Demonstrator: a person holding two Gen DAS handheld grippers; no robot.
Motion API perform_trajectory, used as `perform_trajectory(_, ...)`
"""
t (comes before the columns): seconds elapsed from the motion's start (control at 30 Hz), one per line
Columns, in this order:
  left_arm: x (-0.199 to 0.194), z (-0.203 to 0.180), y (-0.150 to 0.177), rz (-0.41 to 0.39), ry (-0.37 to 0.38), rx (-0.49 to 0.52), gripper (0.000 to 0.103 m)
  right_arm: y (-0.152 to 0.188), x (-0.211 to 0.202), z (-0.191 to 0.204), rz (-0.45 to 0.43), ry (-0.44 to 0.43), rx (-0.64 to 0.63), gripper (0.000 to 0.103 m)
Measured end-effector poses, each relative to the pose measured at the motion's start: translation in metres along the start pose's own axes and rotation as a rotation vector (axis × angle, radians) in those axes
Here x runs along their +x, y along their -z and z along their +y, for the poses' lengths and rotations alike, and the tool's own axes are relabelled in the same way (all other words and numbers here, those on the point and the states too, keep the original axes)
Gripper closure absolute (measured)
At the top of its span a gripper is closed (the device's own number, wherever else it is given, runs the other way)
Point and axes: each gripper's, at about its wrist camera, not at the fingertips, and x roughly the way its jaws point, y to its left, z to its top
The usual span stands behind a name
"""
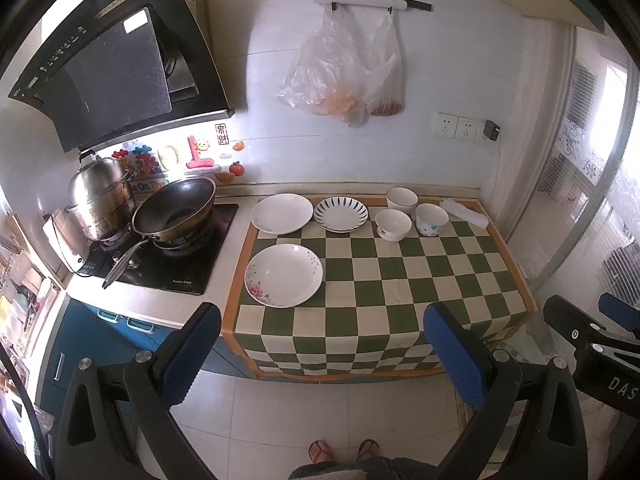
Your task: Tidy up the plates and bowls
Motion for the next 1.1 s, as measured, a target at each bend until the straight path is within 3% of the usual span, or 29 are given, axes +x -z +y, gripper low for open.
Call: perform_trajectory(1.1,0.0032,0.0027,-0.0079,-0.004,0.0,0.001,0.0,-0.0024,0.0023,-0.0003,-0.02,0.007,-0.005,0.0)
